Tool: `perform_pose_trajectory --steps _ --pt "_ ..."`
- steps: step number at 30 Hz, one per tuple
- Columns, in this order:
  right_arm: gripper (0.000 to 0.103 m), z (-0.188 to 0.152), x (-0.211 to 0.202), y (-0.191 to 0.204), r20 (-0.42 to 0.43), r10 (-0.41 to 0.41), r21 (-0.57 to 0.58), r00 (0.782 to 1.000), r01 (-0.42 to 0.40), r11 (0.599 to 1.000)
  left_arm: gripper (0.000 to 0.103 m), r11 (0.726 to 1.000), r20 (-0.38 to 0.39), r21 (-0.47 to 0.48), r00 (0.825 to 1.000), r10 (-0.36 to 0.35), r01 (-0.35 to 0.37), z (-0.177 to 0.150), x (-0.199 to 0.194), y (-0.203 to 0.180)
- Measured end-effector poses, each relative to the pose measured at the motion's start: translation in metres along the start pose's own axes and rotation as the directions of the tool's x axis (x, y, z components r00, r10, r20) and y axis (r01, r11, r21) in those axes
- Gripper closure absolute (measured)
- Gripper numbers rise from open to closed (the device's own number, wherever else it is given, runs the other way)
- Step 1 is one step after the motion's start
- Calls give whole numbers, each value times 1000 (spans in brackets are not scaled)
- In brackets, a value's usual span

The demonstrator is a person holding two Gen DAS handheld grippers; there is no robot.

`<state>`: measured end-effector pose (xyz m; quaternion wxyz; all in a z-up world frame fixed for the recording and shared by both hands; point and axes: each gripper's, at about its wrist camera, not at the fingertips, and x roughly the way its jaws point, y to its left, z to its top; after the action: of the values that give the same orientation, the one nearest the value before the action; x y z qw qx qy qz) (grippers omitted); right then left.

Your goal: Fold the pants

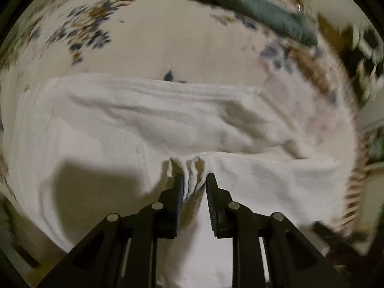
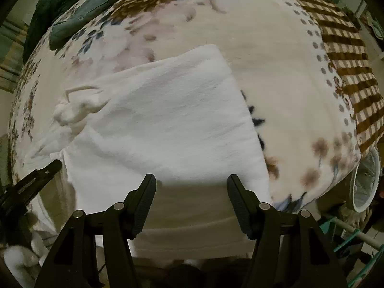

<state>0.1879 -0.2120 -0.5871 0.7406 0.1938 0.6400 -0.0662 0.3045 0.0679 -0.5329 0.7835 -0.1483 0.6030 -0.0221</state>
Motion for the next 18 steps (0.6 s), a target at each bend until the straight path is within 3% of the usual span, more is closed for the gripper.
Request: perform_pose_trajectory --steps 1,2,3,5,7,9,11,12,14,16,17,18 --pt "34 0 -3 2 -1 3 -12 1000 -3 1000 79 999 12 -43 1000 -24 25 -4 -10 8" --pt "34 1 -5 6 -4 1 -25 1000 -1 1000 63 995 27 -86 998 -57 59 -8 -21 18" --pt "34 2 -7 10 -7 -2 -37 1000 2 999 37 989 39 -121 996 -78 82 -13 -29 27" --pt "33 2 -11 16 -18 0 -58 1000 -1 998 12 964 86 -240 992 -97 115 -25 -53 60" --pt "32 3 -14 20 -29 -2 -73 1000 0 997 12 927 139 -349 986 -92 136 -42 -68 96" --pt "32 6 -14 28 -41 1 -83 999 -4 997 12 872 176 -470 983 -55 133 -52 -76 138" --pt "32 8 -12 36 -53 6 -93 999 -11 996 12 811 208 -570 978 -17 136 -64 -73 179" --pt "32 7 -11 36 -55 4 -96 998 -9 995 13 767 227 -626 974 7 141 -71 -68 203" --pt "32 6 -4 45 -66 -1 -101 998 -6 995 14 713 267 -678 964 9 182 -76 -54 235" --pt "32 5 0 49 -73 0 -98 997 -7 995 16 696 289 -686 957 -9 214 -71 -38 253" --pt "32 5 4 53 -79 -1 -95 997 -6 995 22 695 309 -678 951 -27 240 -67 -30 261" --pt "32 5 8 56 -83 -1 -94 997 -7 996 22 704 315 -668 949 -26 241 -62 -27 259"
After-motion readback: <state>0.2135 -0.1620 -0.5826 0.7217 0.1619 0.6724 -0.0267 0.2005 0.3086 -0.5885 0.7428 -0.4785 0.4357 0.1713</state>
